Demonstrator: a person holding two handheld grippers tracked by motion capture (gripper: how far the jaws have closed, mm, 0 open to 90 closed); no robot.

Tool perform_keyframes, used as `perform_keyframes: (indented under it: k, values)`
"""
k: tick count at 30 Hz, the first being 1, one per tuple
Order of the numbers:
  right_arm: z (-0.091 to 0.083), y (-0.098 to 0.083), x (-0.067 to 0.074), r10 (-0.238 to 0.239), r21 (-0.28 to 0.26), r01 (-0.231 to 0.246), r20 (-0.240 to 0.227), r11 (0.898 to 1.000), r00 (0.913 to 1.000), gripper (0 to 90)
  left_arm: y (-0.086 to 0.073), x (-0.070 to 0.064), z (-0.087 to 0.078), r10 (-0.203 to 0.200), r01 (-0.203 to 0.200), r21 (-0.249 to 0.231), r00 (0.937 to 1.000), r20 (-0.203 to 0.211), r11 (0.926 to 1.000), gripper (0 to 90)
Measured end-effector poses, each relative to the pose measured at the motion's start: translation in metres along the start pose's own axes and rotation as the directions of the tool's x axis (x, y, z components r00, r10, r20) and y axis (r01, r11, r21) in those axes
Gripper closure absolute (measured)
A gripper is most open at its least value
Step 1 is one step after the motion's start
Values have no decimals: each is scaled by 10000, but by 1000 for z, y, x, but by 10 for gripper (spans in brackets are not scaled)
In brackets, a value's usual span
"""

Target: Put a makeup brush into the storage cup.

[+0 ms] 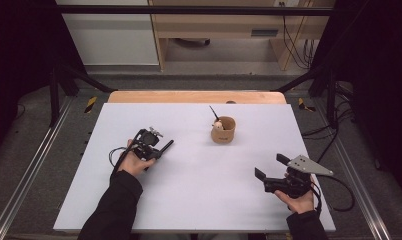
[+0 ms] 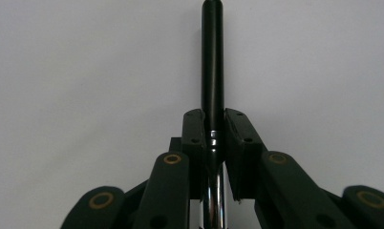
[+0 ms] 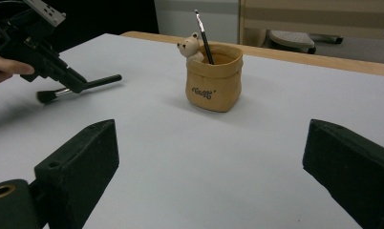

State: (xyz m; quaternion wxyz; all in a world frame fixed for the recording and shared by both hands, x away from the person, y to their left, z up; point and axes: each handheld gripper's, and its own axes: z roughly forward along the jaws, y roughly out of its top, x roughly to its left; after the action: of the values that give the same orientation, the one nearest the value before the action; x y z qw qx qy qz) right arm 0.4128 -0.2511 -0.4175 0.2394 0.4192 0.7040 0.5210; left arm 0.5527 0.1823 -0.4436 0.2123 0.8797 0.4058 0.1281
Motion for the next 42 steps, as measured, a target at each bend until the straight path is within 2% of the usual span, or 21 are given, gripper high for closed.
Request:
perform_keyframes:
  k: [9, 21, 30, 42]
  values:
    - [0, 0, 0, -42, -17, 42, -24, 10000, 10000, 56, 0, -3, -15, 240, -233, -375, 9996, 167, 9990, 791]
    - [1, 0, 2, -72, 32, 72, -9, 10000, 10000, 56, -8, -14, -39, 641, -597, -1052, 9972, 391, 9927, 791]
    - [2, 0, 3, -84, 57, 85, -39, 9999, 10000, 56, -13, -28, -56, 984, -866, -1831, 9936, 560, 9793, 791]
    - [3, 1, 5, -145, 75, 145, -52, 9999, 9999, 56, -19, -48, -71, 1629, -1415, -2387, 9840, 722, 9607, 792]
